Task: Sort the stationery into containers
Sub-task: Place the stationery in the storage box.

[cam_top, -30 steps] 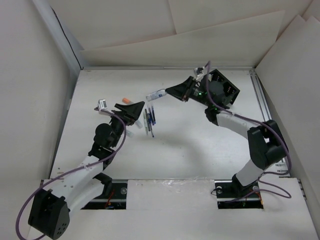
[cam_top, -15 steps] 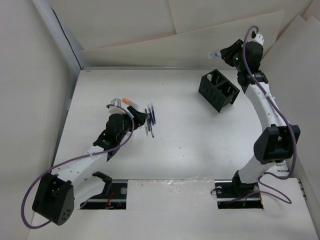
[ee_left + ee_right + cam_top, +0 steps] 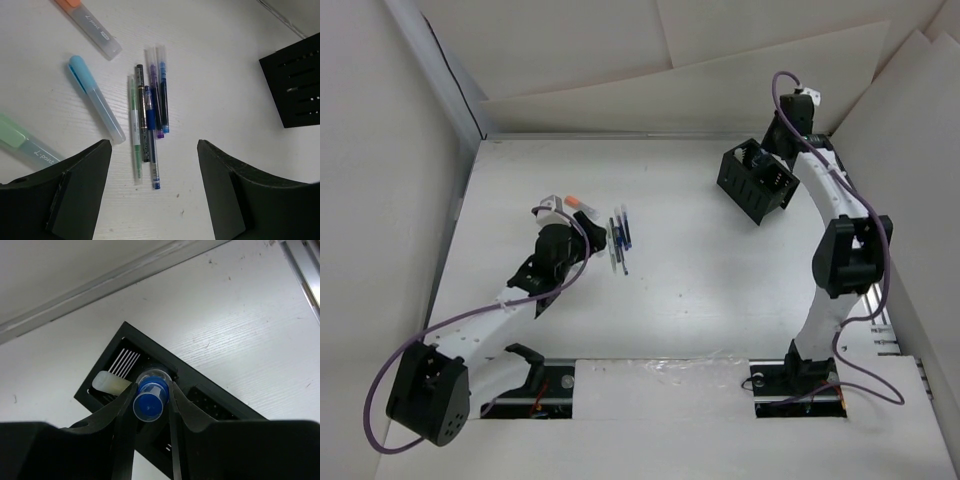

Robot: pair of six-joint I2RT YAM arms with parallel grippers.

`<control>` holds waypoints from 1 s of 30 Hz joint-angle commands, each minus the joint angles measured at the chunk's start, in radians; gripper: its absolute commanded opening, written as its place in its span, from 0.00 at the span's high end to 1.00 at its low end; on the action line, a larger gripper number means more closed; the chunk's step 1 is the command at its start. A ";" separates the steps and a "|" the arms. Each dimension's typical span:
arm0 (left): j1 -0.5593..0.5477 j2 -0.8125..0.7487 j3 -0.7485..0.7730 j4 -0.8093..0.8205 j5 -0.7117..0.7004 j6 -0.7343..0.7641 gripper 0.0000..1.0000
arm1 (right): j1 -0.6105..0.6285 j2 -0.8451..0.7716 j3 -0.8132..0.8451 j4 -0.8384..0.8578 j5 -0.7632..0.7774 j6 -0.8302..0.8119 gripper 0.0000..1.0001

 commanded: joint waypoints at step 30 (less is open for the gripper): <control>0.096 0.536 0.513 -0.298 -0.312 -0.134 0.53 | 0.307 -0.552 -0.601 0.273 -0.155 0.021 0.98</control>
